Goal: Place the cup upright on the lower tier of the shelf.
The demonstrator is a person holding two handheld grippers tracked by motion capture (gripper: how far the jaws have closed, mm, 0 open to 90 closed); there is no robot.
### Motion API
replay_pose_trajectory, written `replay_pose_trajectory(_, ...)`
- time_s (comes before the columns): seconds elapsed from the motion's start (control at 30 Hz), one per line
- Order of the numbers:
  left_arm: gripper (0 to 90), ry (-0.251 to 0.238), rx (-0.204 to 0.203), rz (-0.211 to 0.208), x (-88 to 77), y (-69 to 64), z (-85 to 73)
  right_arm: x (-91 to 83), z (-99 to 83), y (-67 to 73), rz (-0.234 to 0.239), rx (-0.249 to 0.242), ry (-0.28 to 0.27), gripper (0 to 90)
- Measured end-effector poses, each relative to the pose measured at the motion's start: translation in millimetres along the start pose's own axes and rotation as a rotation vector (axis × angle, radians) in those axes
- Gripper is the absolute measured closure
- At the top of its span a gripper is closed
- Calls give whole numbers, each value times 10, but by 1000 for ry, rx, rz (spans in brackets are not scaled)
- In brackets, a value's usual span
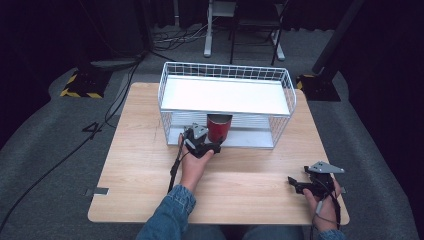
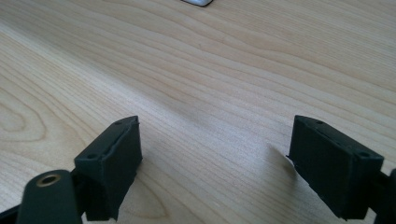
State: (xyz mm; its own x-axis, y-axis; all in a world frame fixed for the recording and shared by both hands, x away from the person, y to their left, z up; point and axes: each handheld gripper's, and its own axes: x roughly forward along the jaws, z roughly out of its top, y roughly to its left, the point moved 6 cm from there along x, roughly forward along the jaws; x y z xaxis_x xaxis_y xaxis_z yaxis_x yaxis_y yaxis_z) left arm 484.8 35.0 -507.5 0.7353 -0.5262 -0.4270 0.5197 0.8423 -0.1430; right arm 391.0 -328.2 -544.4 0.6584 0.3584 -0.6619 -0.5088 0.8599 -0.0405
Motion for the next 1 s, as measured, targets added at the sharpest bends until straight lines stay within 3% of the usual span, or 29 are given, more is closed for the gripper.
replay_pose_trajectory(0.4,144,-33,38,-46,-579,46,11,10,-1,-4,31,20,12,173)
replay_pose_trajectory(0.53,146,-4,56,-50,-828,55,-20,11,-1,-5,31,21,12,173)
replay_pose_trajectory(0.57,147,-4,56,-50,-828,55,-20,11,-1,-5,31,21,12,173)
replay_pose_trajectory(0.67,148,-13,71,-56,-1035,63,-31,11,-1,-5,31,21,12,173)
replay_pose_trajectory(0.83,151,5,82,-70,-1259,84,-62,11,-1,-6,31,21,12,173)
replay_pose_trajectory(1.0,152,27,119,-78,-1441,143,-116,11,-2,-6,31,20,13,173)
